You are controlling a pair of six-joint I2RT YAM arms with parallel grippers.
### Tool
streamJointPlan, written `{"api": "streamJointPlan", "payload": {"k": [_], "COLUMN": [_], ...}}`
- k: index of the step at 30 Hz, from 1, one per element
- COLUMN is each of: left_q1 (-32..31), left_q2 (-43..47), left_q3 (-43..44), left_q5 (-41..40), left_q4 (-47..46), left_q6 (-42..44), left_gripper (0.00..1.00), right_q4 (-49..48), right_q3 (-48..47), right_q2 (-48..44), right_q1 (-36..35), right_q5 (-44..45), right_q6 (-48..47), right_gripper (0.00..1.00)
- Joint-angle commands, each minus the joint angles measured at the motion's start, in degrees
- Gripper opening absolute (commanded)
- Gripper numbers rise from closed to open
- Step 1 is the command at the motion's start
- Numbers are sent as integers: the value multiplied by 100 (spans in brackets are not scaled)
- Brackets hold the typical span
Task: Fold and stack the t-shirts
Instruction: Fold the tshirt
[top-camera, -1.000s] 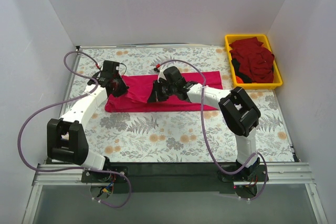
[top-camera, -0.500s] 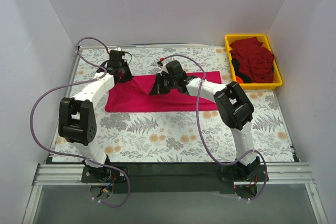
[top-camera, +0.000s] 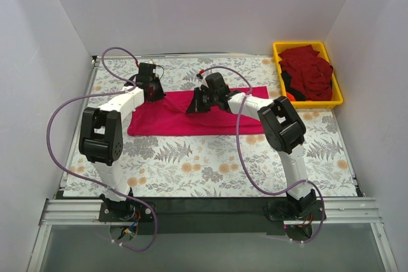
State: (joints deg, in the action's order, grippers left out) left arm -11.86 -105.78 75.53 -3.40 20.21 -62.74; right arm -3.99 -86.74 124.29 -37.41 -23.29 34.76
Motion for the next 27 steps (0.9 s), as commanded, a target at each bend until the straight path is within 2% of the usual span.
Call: {"api": "streamJointPlan", "payload": {"k": [1,3,4,6,7,11,16,21,27], "left_q1": [-18,-18,-18,-18,-18,-18,-18,-27,-36], "left_q2": [-48,-83,-127,-136,-127,73,777,1278,1121], "left_q3": [243,261,296,340,392,489,59,-705,-1128], "left_q5": [-3,-3,-3,49,85,278,200,269,331], "left_q4": [-254,-298,-324,-429,-456,-491,-255,45,-183], "left_q6": [122,113,104,52,34,-194,-966,-2118,-2716], "left_gripper": [6,9,15,24,35,72,77,81,84], "right_q4": [-58,-58,-49,-49,-41,91,389,715,1031], "right_q3": [-282,-308,-326,-291,-274,-46,691,1615,2695], "right_q2": [122,131,122,34,-10,-500,-1309,-2381,-3515], "right_q1": [58,67,84,93,85,93,207,401,647], "right_q5": [35,114,158,298,351,649,1361,1845,2258], "right_q6": [4,-40,-66,-241,-312,-821,-1577,-1964,-2158], "right_gripper": [6,9,17,23,32,49,64,73,84]}}
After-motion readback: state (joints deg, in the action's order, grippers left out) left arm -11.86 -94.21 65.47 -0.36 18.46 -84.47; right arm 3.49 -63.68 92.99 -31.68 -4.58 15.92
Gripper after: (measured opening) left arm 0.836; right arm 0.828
